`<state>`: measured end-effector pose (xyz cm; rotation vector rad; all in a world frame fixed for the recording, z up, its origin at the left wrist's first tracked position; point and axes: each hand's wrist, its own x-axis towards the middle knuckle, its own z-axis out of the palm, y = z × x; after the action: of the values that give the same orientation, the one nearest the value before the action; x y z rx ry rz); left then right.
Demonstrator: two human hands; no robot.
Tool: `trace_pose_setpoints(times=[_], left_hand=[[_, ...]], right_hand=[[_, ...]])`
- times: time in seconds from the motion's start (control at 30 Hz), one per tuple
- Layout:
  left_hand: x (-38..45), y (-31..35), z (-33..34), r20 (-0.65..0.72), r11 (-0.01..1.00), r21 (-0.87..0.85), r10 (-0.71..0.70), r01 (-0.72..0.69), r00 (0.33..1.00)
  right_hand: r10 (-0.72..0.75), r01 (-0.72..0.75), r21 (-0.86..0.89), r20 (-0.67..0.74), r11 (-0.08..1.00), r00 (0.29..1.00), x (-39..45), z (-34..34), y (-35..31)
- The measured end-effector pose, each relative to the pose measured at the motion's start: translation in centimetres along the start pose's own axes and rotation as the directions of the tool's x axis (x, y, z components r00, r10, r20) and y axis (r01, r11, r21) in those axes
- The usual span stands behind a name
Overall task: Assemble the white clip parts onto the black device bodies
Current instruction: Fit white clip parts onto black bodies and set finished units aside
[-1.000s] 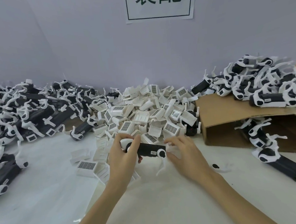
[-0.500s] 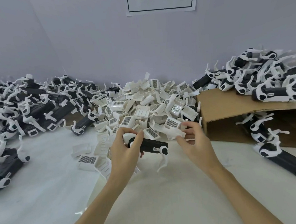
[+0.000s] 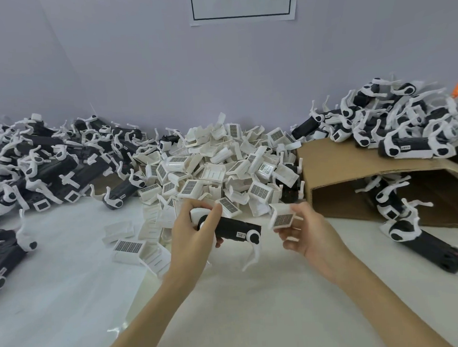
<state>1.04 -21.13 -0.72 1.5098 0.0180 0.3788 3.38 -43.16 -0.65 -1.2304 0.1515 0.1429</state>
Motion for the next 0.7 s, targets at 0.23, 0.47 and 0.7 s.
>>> trace_pose_setpoints(times=[0.23, 0.47, 0.7], left_hand=[[-0.8, 0.3, 0.5, 0.079, 0.983, 0.127, 0.126, -0.135, 0.989], [-1.0, 0.2, 0.6, 0.096, 0.983, 0.119, 0.127, -0.138, 0.987], [-1.7, 0.5, 0.7, 0.162, 0.959, 0.175, 0.194, -0.222, 0.967]], right_hand=[[-0.11, 0.134, -0.176, 0.136, 0.975, 0.985, -0.8, -0.5, 1.3], [-0.042, 0.043, -0.013, 0.076, 0.999, 0.996, -1.4, 0.1, 1.0], [-0.273, 0.272, -0.212, 0.024, 0.939, 0.962, -3.3, 1.2, 0.5]])
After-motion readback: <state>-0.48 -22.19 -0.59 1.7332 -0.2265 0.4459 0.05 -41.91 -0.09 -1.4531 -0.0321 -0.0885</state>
